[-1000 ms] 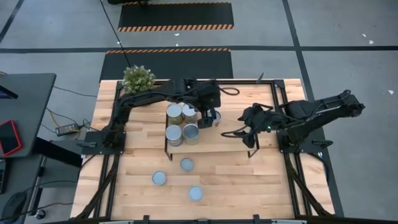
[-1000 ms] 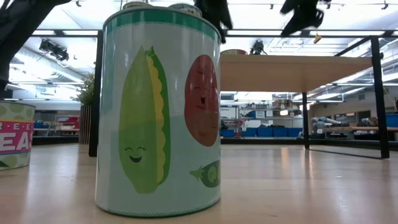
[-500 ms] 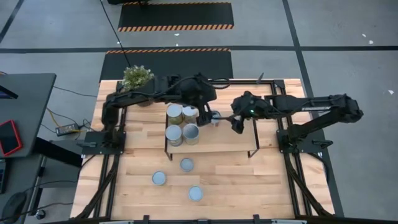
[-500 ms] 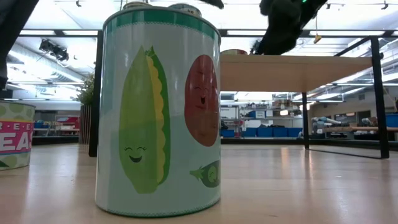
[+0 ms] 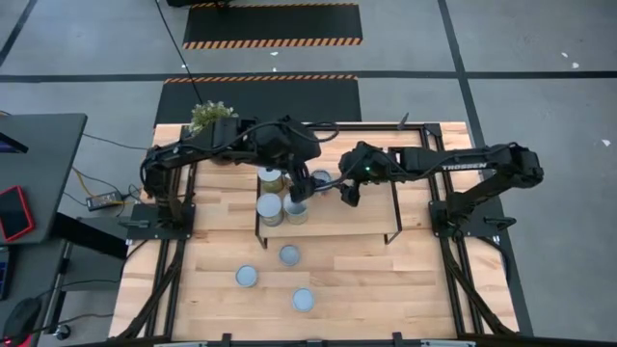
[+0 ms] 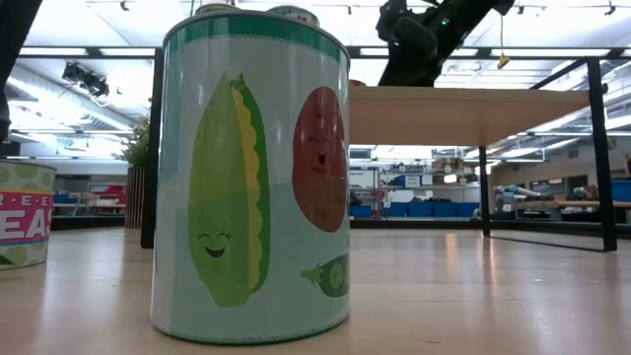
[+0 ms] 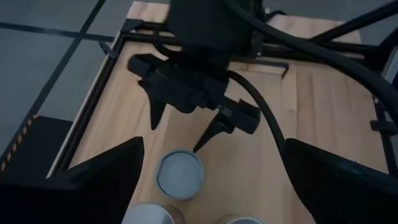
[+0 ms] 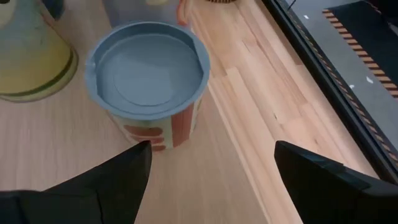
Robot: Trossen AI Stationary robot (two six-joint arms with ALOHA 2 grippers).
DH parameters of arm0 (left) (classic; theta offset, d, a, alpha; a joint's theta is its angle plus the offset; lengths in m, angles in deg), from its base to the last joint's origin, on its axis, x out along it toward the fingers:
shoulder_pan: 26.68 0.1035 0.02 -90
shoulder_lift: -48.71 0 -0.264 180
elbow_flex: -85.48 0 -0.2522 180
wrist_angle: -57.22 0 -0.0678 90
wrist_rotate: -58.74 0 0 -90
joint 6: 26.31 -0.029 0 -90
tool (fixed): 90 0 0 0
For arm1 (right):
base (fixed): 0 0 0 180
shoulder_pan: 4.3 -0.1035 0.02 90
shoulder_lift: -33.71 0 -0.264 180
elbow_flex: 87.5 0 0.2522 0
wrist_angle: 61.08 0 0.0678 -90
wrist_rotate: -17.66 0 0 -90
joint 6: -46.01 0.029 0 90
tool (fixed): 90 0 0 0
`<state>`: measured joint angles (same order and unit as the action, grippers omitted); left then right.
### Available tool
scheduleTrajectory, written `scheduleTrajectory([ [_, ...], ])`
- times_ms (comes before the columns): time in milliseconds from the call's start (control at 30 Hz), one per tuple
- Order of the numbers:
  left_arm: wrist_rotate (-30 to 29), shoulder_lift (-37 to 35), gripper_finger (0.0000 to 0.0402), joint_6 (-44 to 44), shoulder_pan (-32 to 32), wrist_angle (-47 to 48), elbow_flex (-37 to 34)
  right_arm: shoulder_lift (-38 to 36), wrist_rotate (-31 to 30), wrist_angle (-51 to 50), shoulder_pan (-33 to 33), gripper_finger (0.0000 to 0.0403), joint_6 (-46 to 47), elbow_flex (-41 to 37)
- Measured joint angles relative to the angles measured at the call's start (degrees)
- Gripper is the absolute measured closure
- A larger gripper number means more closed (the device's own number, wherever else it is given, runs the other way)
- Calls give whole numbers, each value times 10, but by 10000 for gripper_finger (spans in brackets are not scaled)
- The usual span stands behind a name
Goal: Pick and place cans onto a shelf
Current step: Put the canned diced tomatoes on the shelf, then put the canned green peas on the shelf
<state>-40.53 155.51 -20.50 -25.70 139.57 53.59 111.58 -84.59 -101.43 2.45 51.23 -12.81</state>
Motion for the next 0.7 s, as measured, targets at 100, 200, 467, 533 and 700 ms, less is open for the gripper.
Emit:
scheduleTrajectory([
  [100, 3, -7, 10, 0, -11, 30, -1, -2, 0, -58, 0, 56, 7, 23],
  [200, 3, -19, 10, -3, -35, 76, 0, -16, -1, -120, -9, 56, 15, 54],
  [467, 3, -52, 17, 1, -141, 164, -54, -31, -60, -172, -80, 56, 50, 117],
  [533, -1, -70, 22, 20, -175, 173, -91, -31, -80, -172, -103, 56, 67, 121],
  [700, -40, -134, 35, 100, -261, 137, -201, -30, -118, -173, -154, 56, 114, 122],
])
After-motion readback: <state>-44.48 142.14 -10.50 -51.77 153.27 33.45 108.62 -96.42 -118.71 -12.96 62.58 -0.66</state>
